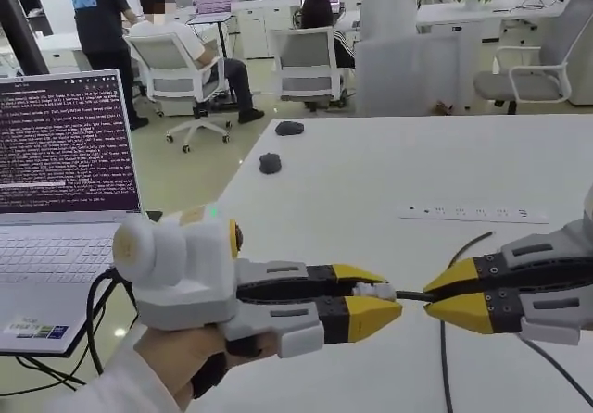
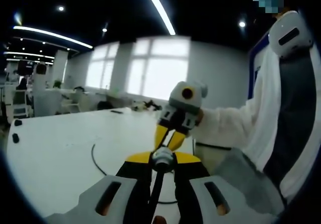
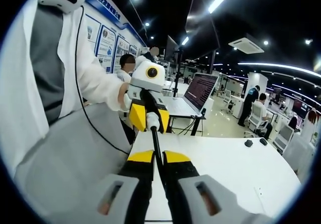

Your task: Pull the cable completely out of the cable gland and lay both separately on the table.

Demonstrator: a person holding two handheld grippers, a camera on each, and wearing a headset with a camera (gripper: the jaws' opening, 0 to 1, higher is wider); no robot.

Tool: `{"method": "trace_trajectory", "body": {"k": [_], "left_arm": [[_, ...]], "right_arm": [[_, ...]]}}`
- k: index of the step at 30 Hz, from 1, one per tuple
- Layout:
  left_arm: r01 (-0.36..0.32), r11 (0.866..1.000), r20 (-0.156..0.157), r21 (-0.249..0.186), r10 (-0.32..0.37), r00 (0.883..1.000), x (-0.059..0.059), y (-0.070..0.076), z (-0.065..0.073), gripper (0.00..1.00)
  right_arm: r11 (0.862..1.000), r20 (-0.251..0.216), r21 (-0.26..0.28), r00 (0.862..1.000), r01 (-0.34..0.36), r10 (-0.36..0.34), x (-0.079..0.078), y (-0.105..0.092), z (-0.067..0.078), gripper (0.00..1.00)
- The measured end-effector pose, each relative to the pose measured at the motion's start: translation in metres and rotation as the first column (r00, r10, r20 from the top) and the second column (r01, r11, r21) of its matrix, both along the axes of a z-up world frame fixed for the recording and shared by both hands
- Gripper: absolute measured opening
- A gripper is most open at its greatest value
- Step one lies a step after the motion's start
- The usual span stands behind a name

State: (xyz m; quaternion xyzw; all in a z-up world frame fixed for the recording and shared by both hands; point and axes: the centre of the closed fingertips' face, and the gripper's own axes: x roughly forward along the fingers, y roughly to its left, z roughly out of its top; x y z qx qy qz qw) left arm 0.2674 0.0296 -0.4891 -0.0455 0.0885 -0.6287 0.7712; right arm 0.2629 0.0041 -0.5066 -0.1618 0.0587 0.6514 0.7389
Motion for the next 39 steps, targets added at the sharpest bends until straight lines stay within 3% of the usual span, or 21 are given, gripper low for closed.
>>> {"method": "trace_trajectory", "body": {"k": [9,18,33,39], "left_arm": [[-0.022,1.000,-0.004,-0.002,0.022,1.000,0.003,0.010,0.000,0.17],[-0.017,1.000,-0.002,0.011,0.017,1.000,0.002,0.011,-0.002,0.17],[0.001,1.000,0.011,0.012,-0.002,1.000,-0.002,0.006,0.004,0.17],[0.004,1.000,0.014,0.011,-0.005,1.000,-0.004,0.005,0.004,0.17]], "right_arm": [[0.997,-0.030,-0.013,0.997,0.071,-0.071,0.005,-0.025,-0.012,0.05],[0.992,-0.061,-0.009,0.991,0.123,-0.123,0.005,-0.041,-0.020,0.06],[0.992,-0.062,-0.016,0.991,0.122,-0.122,0.004,-0.039,-0.026,0.06],[0.993,-0.061,-0.012,0.991,0.115,-0.116,0.007,-0.036,-0.019,0.11]]}}
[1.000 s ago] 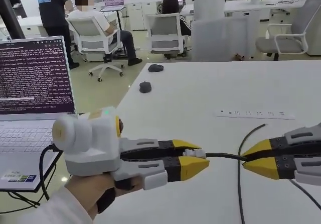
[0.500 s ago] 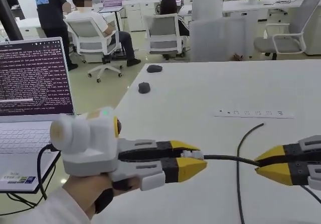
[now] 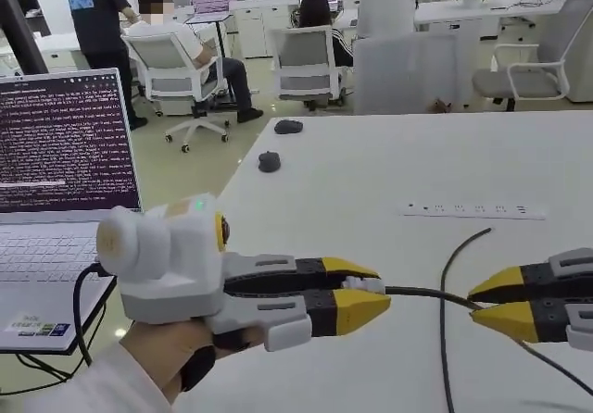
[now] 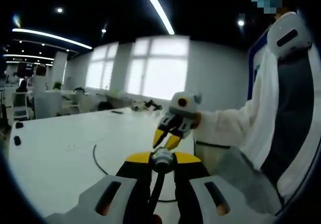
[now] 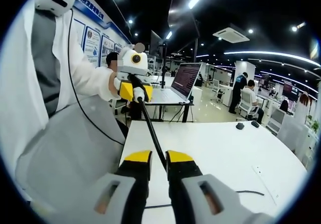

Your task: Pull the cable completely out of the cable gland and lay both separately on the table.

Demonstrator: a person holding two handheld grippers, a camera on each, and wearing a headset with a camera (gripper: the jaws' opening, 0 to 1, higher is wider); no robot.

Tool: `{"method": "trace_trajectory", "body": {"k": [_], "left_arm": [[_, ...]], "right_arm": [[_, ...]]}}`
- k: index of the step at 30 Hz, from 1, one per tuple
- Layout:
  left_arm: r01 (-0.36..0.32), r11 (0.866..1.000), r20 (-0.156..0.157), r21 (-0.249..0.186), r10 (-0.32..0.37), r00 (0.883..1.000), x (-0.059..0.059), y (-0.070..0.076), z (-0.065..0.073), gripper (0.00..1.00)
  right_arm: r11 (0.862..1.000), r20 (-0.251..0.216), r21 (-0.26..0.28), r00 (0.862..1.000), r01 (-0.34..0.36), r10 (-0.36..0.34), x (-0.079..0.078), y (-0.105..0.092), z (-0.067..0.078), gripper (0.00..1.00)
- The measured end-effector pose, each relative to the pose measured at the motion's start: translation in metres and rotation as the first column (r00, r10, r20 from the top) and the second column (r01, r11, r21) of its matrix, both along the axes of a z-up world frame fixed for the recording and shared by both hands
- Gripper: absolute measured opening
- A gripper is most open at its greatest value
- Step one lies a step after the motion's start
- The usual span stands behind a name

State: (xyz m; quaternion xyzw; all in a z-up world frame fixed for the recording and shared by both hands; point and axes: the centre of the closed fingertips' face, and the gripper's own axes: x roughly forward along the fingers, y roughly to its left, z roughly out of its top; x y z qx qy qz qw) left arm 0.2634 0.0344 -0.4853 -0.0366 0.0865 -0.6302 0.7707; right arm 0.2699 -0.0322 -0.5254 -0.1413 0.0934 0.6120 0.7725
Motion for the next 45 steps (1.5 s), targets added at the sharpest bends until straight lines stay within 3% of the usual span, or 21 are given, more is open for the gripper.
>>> {"method": "trace_trajectory", "body": {"k": [5,12,20,23,31,45], "left_arm": [[0.006,1.000,-0.007,-0.002,-0.006,1.000,-0.001,-0.004,0.000,0.17],[0.017,1.000,-0.011,-0.005,-0.017,1.000,-0.003,-0.010,-0.001,0.17],[0.024,1.000,-0.016,-0.004,-0.024,1.000,-0.006,-0.012,-0.003,0.17],[0.022,1.000,-0.019,-0.007,-0.022,1.000,-0.006,-0.013,-0.004,0.17],[0.023,1.000,-0.023,-0.011,-0.023,0.999,-0.006,-0.014,-0.004,0.17],[0.000,1.000,-0.032,-0.009,0.000,0.999,-0.001,-0.001,-0.004,0.17]], "right_arm": [[1.000,0.030,0.015,0.999,-0.021,0.021,-0.001,0.014,0.012,0.17],[0.993,0.068,0.013,0.991,-0.120,0.119,-0.013,0.045,0.021,0.19],[0.985,0.073,0.031,0.984,-0.167,0.165,-0.016,0.055,0.026,0.12],[0.983,0.063,0.016,0.982,-0.181,0.179,-0.019,0.056,0.022,0.06],[0.984,0.065,0.013,0.982,-0.180,0.179,-0.019,0.055,0.021,0.05],[0.994,0.039,0.009,0.993,-0.109,0.108,-0.008,0.037,0.011,0.06]]}}
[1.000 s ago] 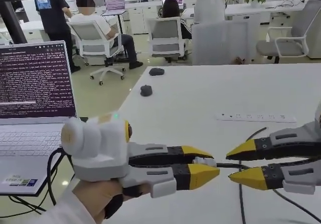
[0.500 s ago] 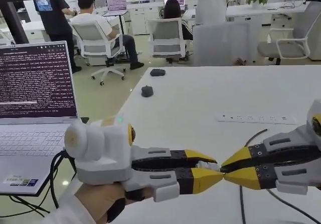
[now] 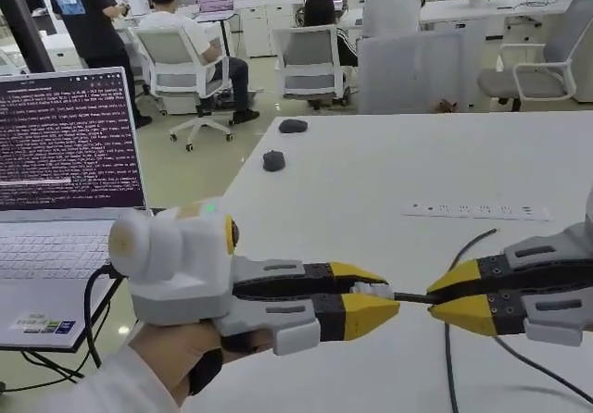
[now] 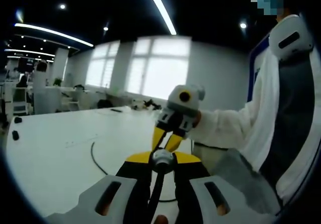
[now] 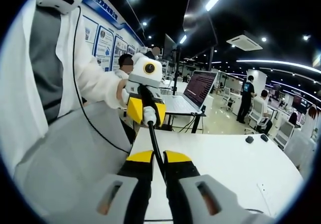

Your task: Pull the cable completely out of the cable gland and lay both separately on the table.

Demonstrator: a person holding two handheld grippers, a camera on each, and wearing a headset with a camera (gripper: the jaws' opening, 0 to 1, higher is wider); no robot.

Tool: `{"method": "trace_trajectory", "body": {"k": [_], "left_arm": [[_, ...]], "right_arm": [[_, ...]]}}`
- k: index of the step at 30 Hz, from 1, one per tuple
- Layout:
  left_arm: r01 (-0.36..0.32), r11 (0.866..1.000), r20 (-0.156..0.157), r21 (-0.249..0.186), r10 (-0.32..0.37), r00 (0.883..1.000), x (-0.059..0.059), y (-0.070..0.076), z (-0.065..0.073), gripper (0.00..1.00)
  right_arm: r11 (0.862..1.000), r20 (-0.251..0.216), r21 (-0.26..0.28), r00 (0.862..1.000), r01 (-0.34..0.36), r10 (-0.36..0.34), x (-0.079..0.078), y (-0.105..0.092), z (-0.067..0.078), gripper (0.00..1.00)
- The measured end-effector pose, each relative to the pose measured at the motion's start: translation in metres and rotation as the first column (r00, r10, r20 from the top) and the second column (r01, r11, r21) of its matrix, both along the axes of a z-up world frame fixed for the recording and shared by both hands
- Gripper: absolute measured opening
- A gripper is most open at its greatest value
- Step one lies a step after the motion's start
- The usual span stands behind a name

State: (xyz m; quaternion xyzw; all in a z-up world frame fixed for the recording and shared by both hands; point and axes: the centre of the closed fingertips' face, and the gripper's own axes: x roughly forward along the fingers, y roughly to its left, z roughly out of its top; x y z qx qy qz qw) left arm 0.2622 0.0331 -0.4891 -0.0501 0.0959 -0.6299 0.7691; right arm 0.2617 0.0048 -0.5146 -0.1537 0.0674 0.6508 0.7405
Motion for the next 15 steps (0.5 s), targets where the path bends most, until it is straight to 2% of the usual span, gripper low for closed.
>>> {"method": "trace_trajectory", "body": {"k": [6,12,15], "left_arm": [[-0.006,1.000,-0.004,-0.006,0.006,1.000,0.002,0.003,0.000,0.17],[-0.011,1.000,-0.010,-0.020,0.011,1.000,0.004,0.006,0.003,0.17],[0.001,1.000,0.006,-0.016,-0.001,1.000,0.003,0.004,0.003,0.16]], "right_arm": [[0.999,-0.015,-0.023,0.999,0.043,-0.043,0.004,-0.014,-0.008,0.06],[0.997,-0.028,-0.017,0.997,0.077,-0.077,0.006,-0.024,-0.010,0.06],[0.997,-0.033,-0.019,0.996,0.080,-0.081,0.005,-0.024,-0.012,0.06]]}}
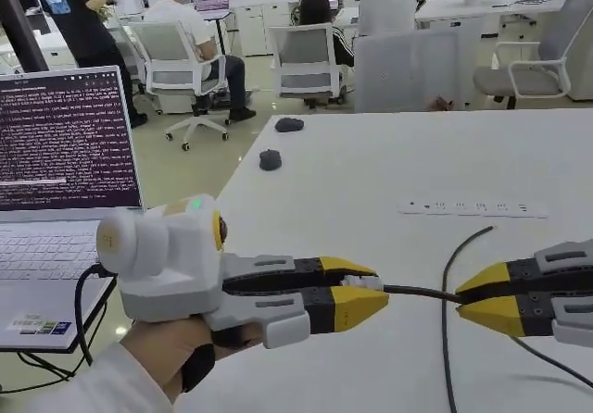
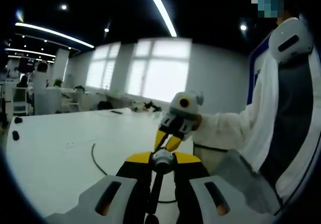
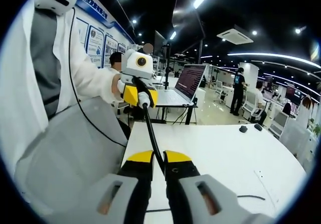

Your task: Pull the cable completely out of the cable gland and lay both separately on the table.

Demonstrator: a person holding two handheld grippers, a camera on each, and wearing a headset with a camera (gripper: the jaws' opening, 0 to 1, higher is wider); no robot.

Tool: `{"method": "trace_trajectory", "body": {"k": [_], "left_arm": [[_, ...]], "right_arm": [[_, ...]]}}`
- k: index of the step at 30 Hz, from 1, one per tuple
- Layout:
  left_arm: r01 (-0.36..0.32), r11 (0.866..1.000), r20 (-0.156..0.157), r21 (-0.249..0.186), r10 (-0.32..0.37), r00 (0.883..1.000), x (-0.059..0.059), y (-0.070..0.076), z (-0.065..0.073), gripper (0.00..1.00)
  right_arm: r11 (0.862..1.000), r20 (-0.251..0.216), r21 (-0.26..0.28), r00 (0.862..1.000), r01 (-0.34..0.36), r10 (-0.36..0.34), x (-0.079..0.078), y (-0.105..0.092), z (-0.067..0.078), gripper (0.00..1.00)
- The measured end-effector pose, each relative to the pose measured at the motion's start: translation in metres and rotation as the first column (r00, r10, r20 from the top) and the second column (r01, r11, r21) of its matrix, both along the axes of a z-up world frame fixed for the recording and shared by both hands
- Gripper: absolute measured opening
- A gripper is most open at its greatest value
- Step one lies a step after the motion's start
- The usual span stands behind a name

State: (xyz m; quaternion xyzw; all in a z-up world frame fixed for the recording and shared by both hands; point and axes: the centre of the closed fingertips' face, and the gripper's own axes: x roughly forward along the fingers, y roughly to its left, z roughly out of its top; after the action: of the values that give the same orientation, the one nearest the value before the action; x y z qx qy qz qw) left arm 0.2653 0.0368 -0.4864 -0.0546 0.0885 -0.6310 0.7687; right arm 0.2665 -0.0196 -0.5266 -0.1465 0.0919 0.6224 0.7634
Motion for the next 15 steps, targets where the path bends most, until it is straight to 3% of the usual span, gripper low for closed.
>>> {"method": "trace_trajectory", "body": {"k": [9,15], "left_arm": [[0.004,1.000,0.010,-0.007,-0.003,1.000,-0.0006,-0.0020,0.0039,0.16],[0.003,1.000,0.016,0.019,-0.003,1.000,-0.0013,-0.0039,0.0009,0.16]], "right_arm": [[1.000,-0.015,0.001,1.000,0.005,-0.005,-0.0003,0.0022,-0.0058,0.06],[1.000,-0.020,0.008,1.000,0.004,-0.004,-0.0006,0.0069,-0.0068,0.09]]}}
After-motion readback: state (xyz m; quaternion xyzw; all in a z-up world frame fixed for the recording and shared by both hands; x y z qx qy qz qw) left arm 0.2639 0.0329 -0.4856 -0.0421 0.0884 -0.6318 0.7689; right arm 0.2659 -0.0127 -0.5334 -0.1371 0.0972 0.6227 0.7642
